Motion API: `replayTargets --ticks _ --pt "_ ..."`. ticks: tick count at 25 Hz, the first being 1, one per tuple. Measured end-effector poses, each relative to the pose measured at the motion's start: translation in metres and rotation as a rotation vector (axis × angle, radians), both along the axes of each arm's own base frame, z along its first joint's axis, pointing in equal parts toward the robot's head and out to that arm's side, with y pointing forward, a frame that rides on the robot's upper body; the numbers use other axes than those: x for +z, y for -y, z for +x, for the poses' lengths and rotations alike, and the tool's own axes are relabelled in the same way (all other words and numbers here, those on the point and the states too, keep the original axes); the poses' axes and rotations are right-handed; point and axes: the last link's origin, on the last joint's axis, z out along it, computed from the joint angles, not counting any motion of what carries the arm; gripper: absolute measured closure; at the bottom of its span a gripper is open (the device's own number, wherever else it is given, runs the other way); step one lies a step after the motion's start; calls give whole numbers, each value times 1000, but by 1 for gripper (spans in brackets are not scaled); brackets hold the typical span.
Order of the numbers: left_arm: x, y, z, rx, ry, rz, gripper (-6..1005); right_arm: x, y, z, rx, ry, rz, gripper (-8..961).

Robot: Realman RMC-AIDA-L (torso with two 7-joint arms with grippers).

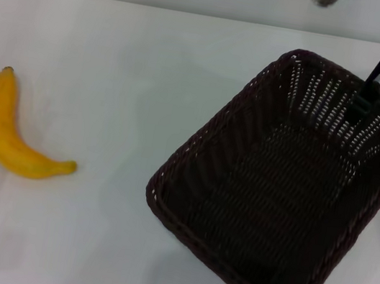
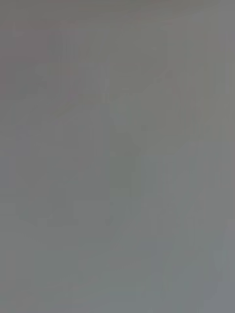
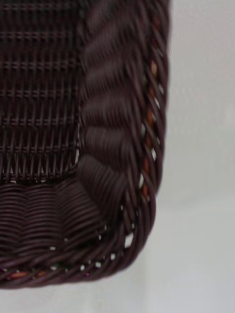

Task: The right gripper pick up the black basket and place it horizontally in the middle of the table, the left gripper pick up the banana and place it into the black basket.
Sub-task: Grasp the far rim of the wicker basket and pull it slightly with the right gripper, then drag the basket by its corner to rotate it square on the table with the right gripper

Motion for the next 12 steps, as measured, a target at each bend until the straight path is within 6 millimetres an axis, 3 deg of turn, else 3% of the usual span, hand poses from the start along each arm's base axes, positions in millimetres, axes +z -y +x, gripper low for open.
replayTargets --ticks 6,12 --pt "20 -4 3 -32 -51 65 127 13 0 1 -211 -106 178 735" --pt "32 -11 6 -50 -77 95 127 44 4 35 -510 -227 349 740"
